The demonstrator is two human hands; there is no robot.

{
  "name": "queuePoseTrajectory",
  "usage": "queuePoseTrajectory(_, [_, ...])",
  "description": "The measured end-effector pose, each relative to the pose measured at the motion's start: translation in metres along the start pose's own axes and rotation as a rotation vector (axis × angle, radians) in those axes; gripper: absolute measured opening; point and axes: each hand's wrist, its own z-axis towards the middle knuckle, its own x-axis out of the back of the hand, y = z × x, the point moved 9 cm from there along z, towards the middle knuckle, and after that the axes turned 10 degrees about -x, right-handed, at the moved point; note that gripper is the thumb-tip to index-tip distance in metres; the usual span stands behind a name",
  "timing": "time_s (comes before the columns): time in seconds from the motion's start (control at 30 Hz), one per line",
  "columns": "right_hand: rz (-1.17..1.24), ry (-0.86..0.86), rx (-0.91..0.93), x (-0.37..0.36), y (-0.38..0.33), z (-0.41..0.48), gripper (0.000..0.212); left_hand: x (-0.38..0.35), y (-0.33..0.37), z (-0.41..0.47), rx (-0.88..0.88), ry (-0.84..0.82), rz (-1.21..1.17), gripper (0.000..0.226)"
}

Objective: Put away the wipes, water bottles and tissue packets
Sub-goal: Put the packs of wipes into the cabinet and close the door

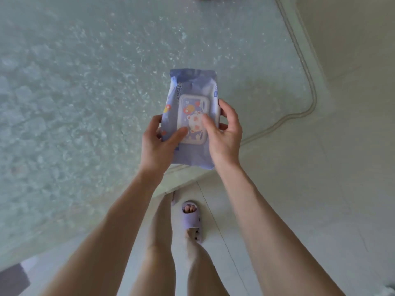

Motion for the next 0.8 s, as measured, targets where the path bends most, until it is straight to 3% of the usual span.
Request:
queuePoseTrajectory(0.5, [-0.296,-0.413,0.155,-0.116,0.073,-0.173,0.041,0.194,-0.032,-0.17,0.006,0.42,-0.191,0.019])
queuePoseTrajectory(0.8, [-0.37,-0.497,0.234,-0.167,0.155,-0.298,0.04,0.316,-0.072,-0.277,-0.018,0.526,-0.255,0.021])
